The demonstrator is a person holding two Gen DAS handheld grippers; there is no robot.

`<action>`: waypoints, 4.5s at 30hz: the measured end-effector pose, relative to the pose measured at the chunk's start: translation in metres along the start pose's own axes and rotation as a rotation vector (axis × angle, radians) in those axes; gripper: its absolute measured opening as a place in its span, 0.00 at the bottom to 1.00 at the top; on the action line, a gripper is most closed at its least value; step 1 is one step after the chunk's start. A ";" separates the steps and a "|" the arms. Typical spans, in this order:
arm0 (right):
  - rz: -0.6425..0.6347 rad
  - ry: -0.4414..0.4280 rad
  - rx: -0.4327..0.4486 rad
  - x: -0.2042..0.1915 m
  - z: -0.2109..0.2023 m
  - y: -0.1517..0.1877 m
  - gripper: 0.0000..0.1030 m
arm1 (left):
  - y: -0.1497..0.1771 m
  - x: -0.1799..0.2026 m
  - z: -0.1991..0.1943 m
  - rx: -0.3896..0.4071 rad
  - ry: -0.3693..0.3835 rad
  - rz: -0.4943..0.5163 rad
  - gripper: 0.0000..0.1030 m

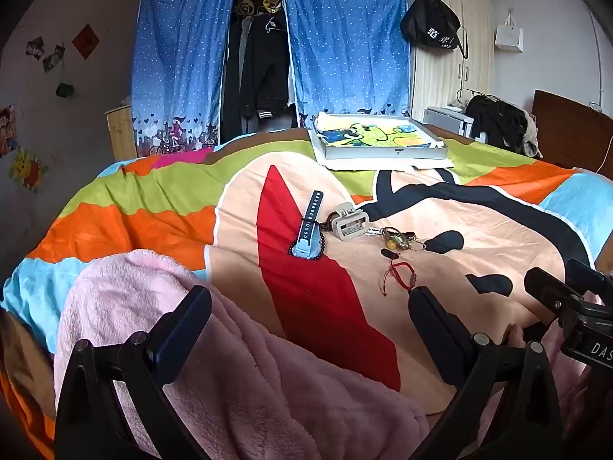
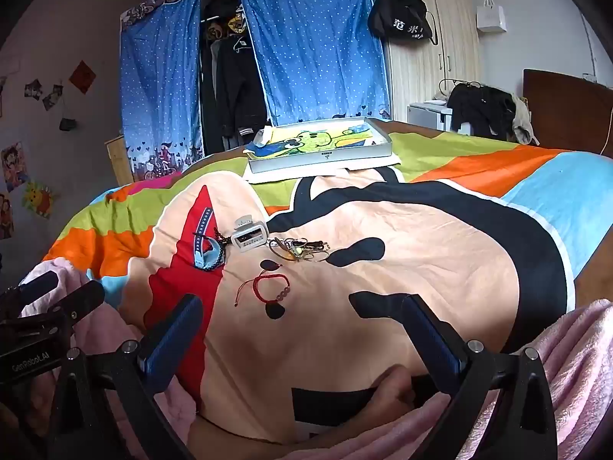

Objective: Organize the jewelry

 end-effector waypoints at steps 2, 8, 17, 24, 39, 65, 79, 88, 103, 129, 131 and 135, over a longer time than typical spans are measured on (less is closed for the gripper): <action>-0.001 0.000 -0.002 0.000 0.000 0.000 1.00 | 0.000 0.000 0.000 0.000 0.000 0.000 0.98; -0.002 0.001 -0.002 0.000 0.000 0.000 1.00 | 0.000 0.000 0.000 0.003 -0.001 0.002 0.98; 0.001 -0.002 -0.003 0.001 0.000 0.000 1.00 | 0.000 0.000 0.000 0.003 -0.001 0.002 0.98; 0.002 -0.002 -0.003 0.001 -0.001 0.000 1.00 | 0.000 0.000 0.000 0.002 -0.001 0.002 0.98; 0.002 -0.002 -0.004 0.001 -0.001 0.000 1.00 | 0.000 0.000 0.000 0.002 0.000 0.001 0.98; 0.004 -0.002 -0.005 0.001 -0.001 0.000 1.00 | 0.000 0.000 0.000 0.001 0.001 0.000 0.98; 0.005 -0.002 -0.005 0.001 -0.001 0.000 1.00 | 0.000 0.000 0.000 0.002 0.001 -0.001 0.98; 0.005 -0.003 -0.006 0.002 -0.001 0.000 1.00 | 0.000 0.000 0.000 0.002 0.001 -0.001 0.98; 0.033 0.002 -0.040 0.008 0.003 -0.002 1.00 | -0.006 -0.002 0.016 -0.050 0.007 -0.050 0.98; -0.036 -0.222 -0.396 0.021 0.145 -0.047 1.00 | -0.081 -0.055 0.179 -0.461 0.099 -0.109 0.97; -0.038 -0.240 -0.434 0.020 0.159 -0.042 1.00 | -0.081 -0.055 0.192 -0.489 0.100 -0.101 0.97; -0.053 -0.266 -0.495 0.013 0.181 -0.033 0.93 | -0.079 -0.053 0.213 -0.520 0.113 -0.110 0.94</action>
Point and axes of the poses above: each gripper's, at about its wrist camera, not at the fingertips, and z roughly the way its jaws point, x to its right, y to its underside, the point moved 2 cm from there along z, roughly the way its jaws point, and after that the axes turned 4 degrees about y, right-handed, at the moved point
